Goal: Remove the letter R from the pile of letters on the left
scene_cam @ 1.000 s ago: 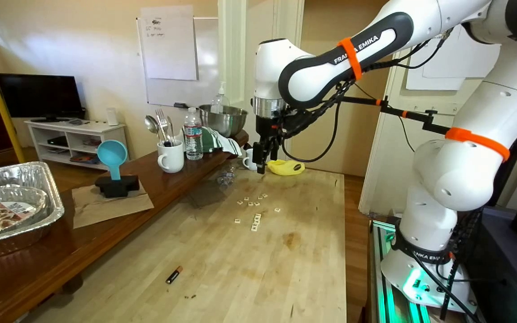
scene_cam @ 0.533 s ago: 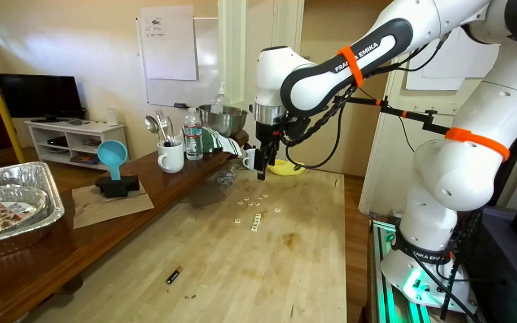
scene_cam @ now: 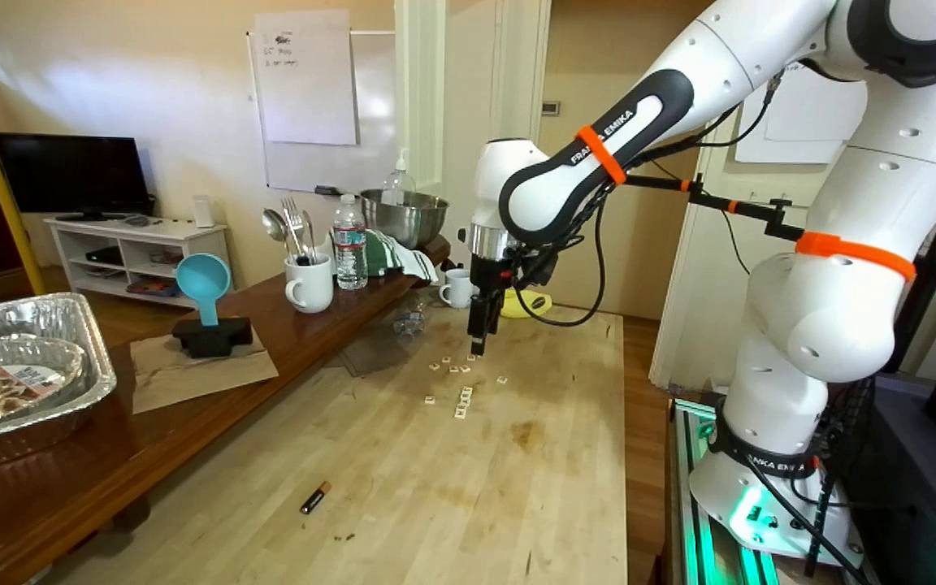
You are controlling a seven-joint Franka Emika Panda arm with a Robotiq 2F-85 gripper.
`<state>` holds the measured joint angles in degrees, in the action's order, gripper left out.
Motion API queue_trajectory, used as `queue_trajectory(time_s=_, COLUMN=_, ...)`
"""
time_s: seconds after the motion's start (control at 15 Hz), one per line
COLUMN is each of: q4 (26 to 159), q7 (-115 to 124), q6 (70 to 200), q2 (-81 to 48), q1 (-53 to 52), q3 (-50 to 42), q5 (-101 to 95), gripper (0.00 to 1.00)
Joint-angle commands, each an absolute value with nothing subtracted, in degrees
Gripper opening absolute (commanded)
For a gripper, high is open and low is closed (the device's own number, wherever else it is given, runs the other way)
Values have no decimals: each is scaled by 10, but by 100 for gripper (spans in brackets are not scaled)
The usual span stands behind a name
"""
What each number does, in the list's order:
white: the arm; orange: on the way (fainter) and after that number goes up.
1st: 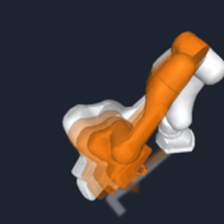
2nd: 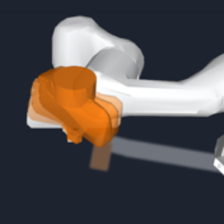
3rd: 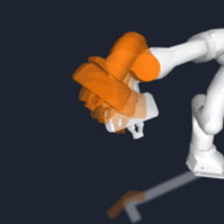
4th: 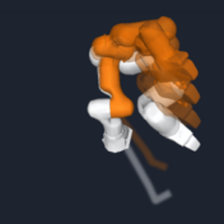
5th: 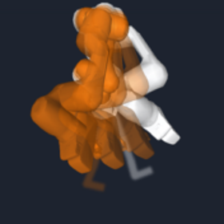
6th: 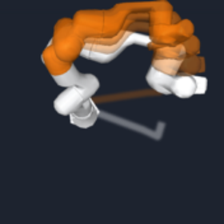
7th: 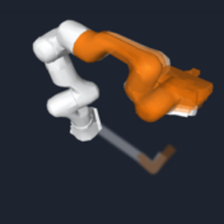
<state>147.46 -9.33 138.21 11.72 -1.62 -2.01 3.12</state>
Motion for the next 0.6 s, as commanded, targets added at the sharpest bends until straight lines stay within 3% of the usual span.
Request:
queue_trajectory(time_s=0.0, q4=1477, q7=-68, q6=1437, q2=57, q1=3, q3=-20, q5=4, gripper=100)
queue_trajectory(time_s=0.53, q4=1481, q7=-60, q6=1452, q2=49, q1=7, q3=-18, q5=-16, gripper=100)
